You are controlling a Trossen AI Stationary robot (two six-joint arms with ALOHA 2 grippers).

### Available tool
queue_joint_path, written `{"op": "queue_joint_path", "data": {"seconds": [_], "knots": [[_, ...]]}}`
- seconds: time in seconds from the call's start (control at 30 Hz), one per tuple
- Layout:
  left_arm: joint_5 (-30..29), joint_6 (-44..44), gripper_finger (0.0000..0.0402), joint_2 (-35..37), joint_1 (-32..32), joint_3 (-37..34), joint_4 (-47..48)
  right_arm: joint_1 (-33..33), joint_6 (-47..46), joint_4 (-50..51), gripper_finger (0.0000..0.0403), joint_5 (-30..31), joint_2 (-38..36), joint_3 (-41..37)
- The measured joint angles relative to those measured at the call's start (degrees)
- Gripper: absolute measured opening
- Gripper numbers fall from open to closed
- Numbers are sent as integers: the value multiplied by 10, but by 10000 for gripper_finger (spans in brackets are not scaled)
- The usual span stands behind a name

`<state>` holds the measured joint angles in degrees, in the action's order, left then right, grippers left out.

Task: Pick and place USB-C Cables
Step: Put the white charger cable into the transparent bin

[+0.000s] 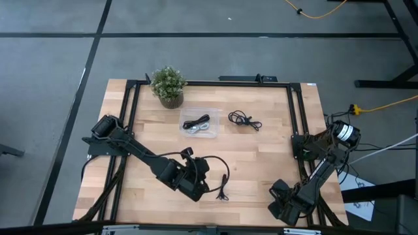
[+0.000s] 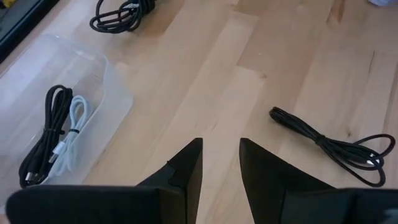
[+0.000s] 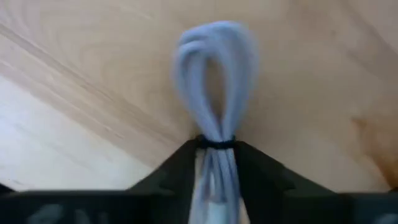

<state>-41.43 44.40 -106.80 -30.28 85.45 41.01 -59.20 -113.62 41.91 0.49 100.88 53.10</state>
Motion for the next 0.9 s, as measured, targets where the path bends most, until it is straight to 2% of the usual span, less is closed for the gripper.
{"op": "queue_joint_path", "data": {"seconds": [0.13, 0.23, 0.27, 0.47, 0.57, 0.63, 0.7, 0.8, 0.9], "knots": [[0, 0, 98, 0, 0, 0, 0, 1, 25, 13, 35, 13, 0, 0], [5, 0, 98, 0, 0, 0, 1, 2, 48, 25, 26, 51, -3, 0], [5, 0, 98, 0, 0, 0, 1, 5, 59, 35, 26, 88, -6, -2], [7, 0, 98, 0, -7, 0, 8, 39, 138, 86, 26, 469, -53, 16], [25, 0, 98, 0, -14, 0, 8, 76, 183, 136, 26, 613, -73, 25], [39, 0, 98, 0, -17, 0, 8, 101, 209, 132, 26, 695, -97, 31], [45, 0, 98, 0, -20, 0, 9, 136, 247, 110, 26, 731, -113, 31], [52, 0, 98, 0, -22, 0, 10, 210, 345, 57, 26, 743, -135, 31], [74, -7, 98, 0, -22, 0, 10, 280, 477, -8, 26, 719, -142, 31]]}}
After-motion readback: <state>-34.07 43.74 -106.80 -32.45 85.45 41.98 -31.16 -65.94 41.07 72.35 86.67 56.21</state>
